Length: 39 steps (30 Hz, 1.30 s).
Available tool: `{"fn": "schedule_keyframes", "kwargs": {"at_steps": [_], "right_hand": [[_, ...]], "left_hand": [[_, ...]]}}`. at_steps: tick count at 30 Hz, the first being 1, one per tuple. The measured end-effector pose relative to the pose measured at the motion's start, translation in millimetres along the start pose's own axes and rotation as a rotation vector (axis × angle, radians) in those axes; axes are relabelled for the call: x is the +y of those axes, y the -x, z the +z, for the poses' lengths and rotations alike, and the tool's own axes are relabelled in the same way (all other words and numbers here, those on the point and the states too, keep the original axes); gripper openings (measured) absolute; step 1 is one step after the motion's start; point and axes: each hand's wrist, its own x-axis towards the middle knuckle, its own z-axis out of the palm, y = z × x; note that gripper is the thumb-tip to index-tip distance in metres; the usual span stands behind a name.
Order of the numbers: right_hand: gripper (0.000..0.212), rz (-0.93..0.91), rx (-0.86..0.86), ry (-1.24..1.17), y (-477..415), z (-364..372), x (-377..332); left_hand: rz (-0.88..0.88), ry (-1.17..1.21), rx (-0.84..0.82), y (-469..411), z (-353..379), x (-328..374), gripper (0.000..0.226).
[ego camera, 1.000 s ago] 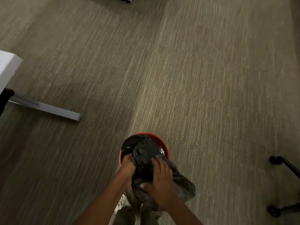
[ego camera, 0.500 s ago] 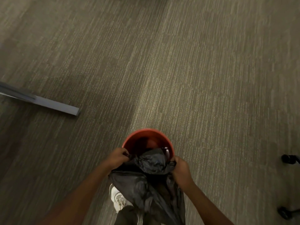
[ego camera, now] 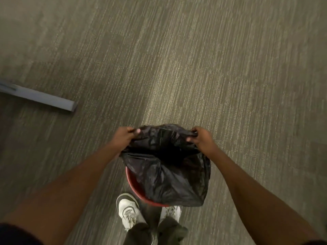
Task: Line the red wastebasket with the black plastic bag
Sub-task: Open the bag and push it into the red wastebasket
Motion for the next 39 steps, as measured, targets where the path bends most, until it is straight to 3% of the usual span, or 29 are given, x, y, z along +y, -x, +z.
{"fn": "schedule_keyframes", "kwargs": {"at_steps": [3,5,8,12,17,22,26,29,35,37,39], "right_hand": [[0.019,-0.025,0.072,-0.037,-16,6,9],[0.027,0.0,0.103,-0.039,-26,11,20],[0.045,0.08,0.096,-0.079,-37,18,34],[0.055,0.303,0.092,-0.128,-54,22,43],[0.046,0.418,0.117,-0.212,-71,26,49],[0.037,0.442,-0.006,-0.056,-63,30,65],[0.024,0.464,-0.15,0.112,-46,37,81],[0.026,0.431,-0.145,0.081,-37,41,85],[0.073,0.495,0.048,-0.443,1,43,77],[0.075,0.509,0.092,-0.492,20,49,74],[0.063,0.51,0.157,-0.482,39,57,70]], "left_hand": [[0.008,0.06,0.216,-21,13,-2,0.023],[-0.017,0.06,0.278,-33,18,-6,0.03],[-0.077,-0.041,0.273,-50,23,-12,0.041],[-0.122,-0.032,0.257,-67,28,-18,0.036],[-0.117,-0.153,0.252,-83,31,-20,0.026],[-0.265,-0.383,0.165,-80,32,-32,0.03],[-0.365,-0.41,0.123,-75,29,-50,0.03],[-0.385,-0.335,0.143,-68,26,-59,0.033],[-0.364,-0.01,0.136,-45,26,-67,0.09],[-0.441,-0.066,0.224,-31,31,-75,0.114],[-0.496,-0.225,0.439,-13,39,-82,0.124]]}}
